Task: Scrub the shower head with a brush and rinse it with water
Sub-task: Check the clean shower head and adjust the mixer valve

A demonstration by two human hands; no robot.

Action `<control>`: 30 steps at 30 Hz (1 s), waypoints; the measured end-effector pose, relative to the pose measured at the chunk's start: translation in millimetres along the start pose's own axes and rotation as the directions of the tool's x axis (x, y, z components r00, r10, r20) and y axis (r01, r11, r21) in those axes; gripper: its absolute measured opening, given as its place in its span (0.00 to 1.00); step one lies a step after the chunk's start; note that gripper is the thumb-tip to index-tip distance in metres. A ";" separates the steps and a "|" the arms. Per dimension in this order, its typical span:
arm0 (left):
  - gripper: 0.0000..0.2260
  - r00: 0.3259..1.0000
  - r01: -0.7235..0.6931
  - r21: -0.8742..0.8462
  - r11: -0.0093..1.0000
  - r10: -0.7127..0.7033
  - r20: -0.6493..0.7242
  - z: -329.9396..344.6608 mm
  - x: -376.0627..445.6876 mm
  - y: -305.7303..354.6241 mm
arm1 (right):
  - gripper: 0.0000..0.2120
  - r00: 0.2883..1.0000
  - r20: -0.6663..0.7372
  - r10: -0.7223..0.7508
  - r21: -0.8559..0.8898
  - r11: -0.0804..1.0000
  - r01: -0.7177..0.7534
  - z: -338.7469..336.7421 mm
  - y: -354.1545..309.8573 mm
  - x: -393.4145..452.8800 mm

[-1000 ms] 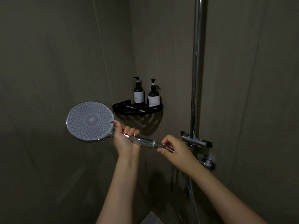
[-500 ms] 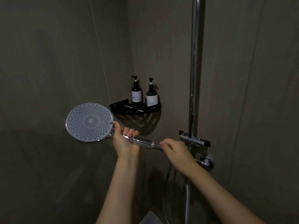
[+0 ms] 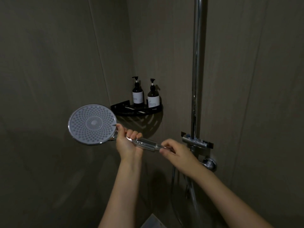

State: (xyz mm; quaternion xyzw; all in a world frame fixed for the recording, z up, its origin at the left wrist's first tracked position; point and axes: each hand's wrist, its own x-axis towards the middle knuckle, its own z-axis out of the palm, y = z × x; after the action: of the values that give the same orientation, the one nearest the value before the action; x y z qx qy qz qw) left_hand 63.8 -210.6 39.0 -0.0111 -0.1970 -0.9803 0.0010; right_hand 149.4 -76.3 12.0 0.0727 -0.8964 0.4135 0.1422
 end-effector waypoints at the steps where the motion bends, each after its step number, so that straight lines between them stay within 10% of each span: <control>1: 0.18 1.000 -0.002 0.005 1.000 0.002 -0.001 -0.1 0.4 -0.4 | 0.04 1.000 0.015 0.003 -0.037 0.999 -0.002 0.1 -1.1 -0.2; 6: 0.18 1.000 -0.004 0.011 1.000 0.004 -0.018 -2.4 2.1 -1.8 | 0.11 0.992 0.069 0.103 0.114 0.987 -0.110 -4.6 -6.8 -0.1; 10: 0.17 1.000 0.014 0.026 1.000 -0.014 -0.008 -1.7 2.2 -5.1 | 0.18 0.988 -0.083 0.130 -0.095 0.986 -0.137 2.9 -10.1 4.0; 14: 0.17 1.000 0.018 0.031 0.999 -0.018 -0.016 -0.9 2.4 -6.2 | 0.20 0.928 0.140 0.345 0.174 0.914 -0.366 -8.6 -17.0 3.8; 18: 0.15 0.998 0.021 0.049 0.999 -0.018 -0.054 -0.4 3.0 -10.8 | 0.16 0.998 -0.023 0.055 -0.483 0.873 -0.059 6.3 -21.2 3.0; 21: 0.13 0.999 0.024 0.105 0.994 -0.019 -0.051 1.1 -0.2 -21.5 | 0.10 0.980 -0.149 0.131 -0.535 0.823 -0.191 22.8 -22.2 14.9; 24: 0.17 0.994 0.084 0.108 0.991 -0.091 0.060 -4.9 1.7 -24.1 | 0.05 0.891 0.126 0.436 -0.273 0.879 -0.391 12.2 -14.9 27.5; 27: 0.23 0.954 0.168 0.042 0.985 -0.173 0.246 -12.7 1.6 -22.8 | 0.10 0.627 0.628 0.460 0.030 0.791 -0.611 -7.9 -15.3 26.2; 30: 0.18 0.991 0.080 0.134 0.988 -0.093 0.093 -0.9 -2.1 -23.6 | 0.10 0.794 0.412 0.447 0.004 0.870 -0.493 -2.8 -10.2 25.8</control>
State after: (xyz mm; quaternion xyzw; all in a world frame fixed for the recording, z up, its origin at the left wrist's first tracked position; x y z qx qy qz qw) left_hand 65.7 -189.2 29.0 -0.0510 -0.2608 -0.9627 -0.0505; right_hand 128.0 -81.1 29.2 -0.0622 -0.8715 0.4613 -0.1546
